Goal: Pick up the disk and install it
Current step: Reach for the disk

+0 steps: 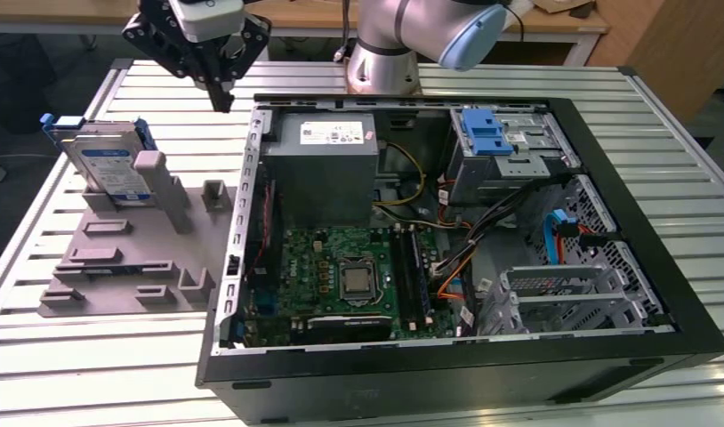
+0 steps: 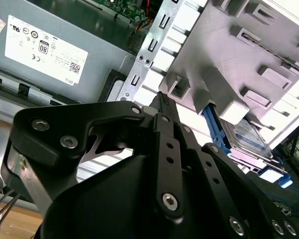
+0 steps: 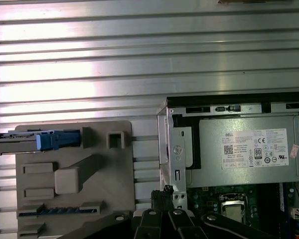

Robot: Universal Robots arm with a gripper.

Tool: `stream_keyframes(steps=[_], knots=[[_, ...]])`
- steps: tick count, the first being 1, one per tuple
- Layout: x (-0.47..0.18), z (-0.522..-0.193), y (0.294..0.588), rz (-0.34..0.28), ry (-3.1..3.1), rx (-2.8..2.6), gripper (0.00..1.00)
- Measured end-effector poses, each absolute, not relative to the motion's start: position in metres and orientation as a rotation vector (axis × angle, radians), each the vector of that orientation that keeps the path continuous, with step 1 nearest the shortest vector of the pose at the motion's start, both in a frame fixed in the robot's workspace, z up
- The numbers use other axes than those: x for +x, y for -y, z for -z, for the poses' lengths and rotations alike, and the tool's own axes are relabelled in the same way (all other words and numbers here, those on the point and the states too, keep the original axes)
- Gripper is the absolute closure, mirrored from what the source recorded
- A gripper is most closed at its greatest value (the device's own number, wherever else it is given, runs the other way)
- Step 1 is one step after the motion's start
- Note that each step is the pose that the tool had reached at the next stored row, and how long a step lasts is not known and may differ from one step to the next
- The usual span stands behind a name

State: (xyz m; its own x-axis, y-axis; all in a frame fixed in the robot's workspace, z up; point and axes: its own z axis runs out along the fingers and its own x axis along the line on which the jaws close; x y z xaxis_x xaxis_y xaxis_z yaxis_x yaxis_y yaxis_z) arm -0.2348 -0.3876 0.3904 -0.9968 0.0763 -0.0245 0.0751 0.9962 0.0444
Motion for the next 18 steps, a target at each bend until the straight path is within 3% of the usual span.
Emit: stream_keyframes(steps=[18], knots=[[-0.2444, -0.3899, 0.3858, -0.068, -3.113, 0.118, 0.89]])
